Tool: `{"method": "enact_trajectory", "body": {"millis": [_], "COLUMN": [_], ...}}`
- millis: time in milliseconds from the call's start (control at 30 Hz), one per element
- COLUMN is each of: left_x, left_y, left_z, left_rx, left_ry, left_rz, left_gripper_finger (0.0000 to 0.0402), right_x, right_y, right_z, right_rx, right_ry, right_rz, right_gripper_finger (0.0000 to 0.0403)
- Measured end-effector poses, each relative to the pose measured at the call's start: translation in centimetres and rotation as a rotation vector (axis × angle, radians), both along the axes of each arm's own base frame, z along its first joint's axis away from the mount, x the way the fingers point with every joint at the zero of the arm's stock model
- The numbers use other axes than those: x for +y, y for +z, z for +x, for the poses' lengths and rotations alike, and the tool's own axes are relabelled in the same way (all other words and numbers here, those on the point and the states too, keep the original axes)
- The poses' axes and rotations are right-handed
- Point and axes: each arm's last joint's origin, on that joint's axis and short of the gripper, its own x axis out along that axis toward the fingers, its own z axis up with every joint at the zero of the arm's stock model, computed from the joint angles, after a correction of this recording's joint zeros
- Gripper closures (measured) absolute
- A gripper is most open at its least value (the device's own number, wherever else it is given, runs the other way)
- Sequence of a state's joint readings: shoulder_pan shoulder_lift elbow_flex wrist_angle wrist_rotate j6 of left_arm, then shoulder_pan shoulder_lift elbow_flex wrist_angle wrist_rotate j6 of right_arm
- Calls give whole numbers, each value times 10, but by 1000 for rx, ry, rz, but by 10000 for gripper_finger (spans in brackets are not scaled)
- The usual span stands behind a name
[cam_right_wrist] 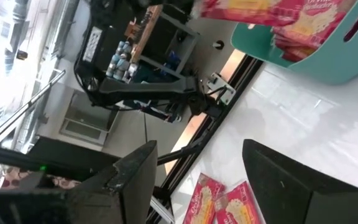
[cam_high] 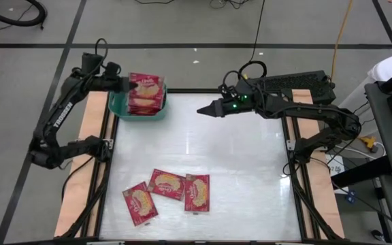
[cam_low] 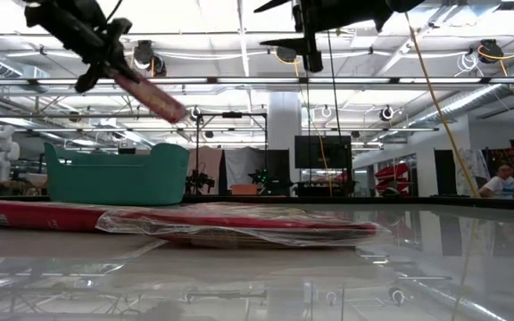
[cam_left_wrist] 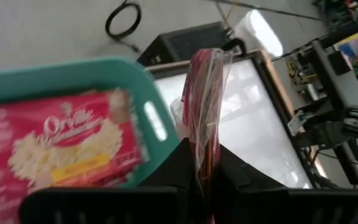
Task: Sort popcorn bags into baskets
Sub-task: Put the red popcorn bag into the green bin
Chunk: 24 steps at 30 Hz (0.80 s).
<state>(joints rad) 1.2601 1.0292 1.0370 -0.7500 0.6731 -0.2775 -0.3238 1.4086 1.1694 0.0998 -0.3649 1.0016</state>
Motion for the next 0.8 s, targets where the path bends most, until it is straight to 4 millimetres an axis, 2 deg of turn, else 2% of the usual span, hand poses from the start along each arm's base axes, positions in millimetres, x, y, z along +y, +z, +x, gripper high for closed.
{"method": "enact_trajectory", "body": {"millis": [233, 367, 500, 800], "left_x": [3, 5, 8, 12], "left_y": [-31, -47, -58, -69], "left_z": [-10, -10, -11, -11], "left_rx": [31, 41, 66, 59], "left_ry": [38, 82, 150, 212], "left_rz": [-68, -102, -98, -77], "left_gripper_finger": [382, 364, 355, 372], "right_x": [8, 8, 6, 5], "right_y": [0, 0, 0, 0], "right_z": [2, 2, 2, 1], "right_rx": [0, 0, 0, 0], "right_ry": [26, 25, 19, 16], "right_rz": [-6, -7, -7, -7], "right_gripper_finger": [176, 177, 177, 177]}}
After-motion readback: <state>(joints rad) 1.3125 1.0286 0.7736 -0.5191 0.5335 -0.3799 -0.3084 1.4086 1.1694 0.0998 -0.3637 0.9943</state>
